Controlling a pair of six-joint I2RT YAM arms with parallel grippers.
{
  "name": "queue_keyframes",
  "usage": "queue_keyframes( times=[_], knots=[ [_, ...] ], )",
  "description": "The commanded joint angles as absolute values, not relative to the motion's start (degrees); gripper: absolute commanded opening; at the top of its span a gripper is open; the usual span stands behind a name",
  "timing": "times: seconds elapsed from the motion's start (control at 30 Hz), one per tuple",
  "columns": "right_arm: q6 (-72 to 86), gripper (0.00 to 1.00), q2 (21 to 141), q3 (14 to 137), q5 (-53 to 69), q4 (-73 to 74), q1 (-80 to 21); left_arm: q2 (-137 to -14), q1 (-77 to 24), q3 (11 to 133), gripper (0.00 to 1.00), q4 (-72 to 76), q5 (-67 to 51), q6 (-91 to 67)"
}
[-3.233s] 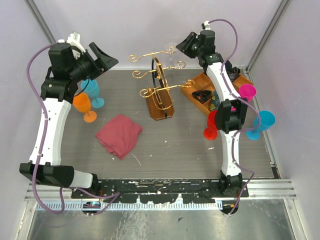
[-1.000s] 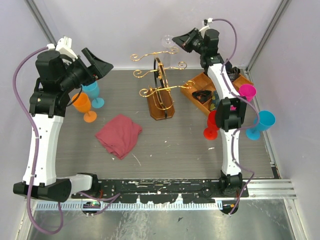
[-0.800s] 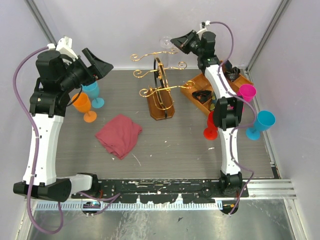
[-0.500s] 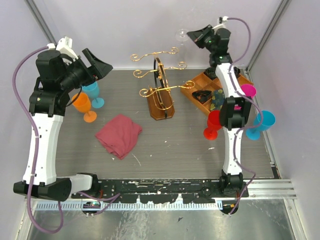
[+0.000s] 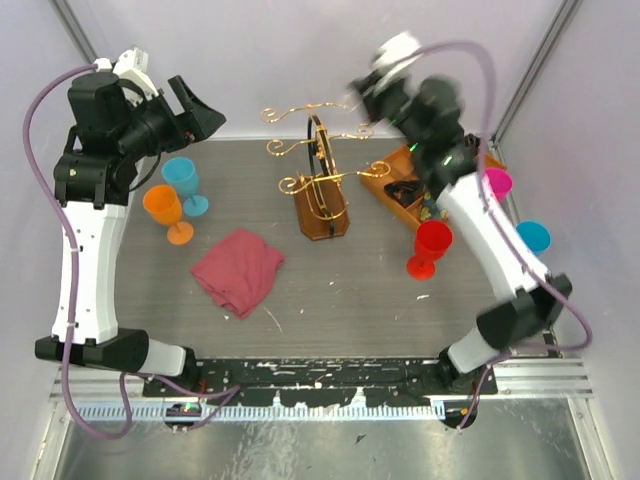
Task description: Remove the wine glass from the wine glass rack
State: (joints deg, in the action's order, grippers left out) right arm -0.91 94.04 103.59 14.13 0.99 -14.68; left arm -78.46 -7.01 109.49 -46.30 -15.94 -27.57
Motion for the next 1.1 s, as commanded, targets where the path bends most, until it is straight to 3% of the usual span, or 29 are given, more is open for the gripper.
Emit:
queue_keyframes(
  times=[0.0,0.2,0.43,0.6,1.07],
  knots=[
    [-41.29,0.01,80.88,92.56,-1.76,2.68,-36.36,-83.83,-6.86,118.0,0.91,-53.14,-20.07,-21.02],
    [-60.81,0.01,74.15,81.82,-32.31,2.81,-60.55,-85.68,-6.75,121.69,0.98,-52.92,-20.42,-15.52],
    [-79.2,0.01,76.79,72.44,-50.98,-7.88,-80.55,-86.07,-6.68,117.08,0.98,-52.28,-29.8,-17.34],
    [-86.99,0.01,79.83,68.34,-54.17,-16.08,-85.34,-80.12,-6.77,108.4,0.98,-47.57,-34.88,-18.42],
    [-84.96,0.01,87.09,74.56,-48.18,-12.62,-87.08,-70.24,-7.93,96.75,0.98,-34.53,-48.35,-24.46]
  ],
)
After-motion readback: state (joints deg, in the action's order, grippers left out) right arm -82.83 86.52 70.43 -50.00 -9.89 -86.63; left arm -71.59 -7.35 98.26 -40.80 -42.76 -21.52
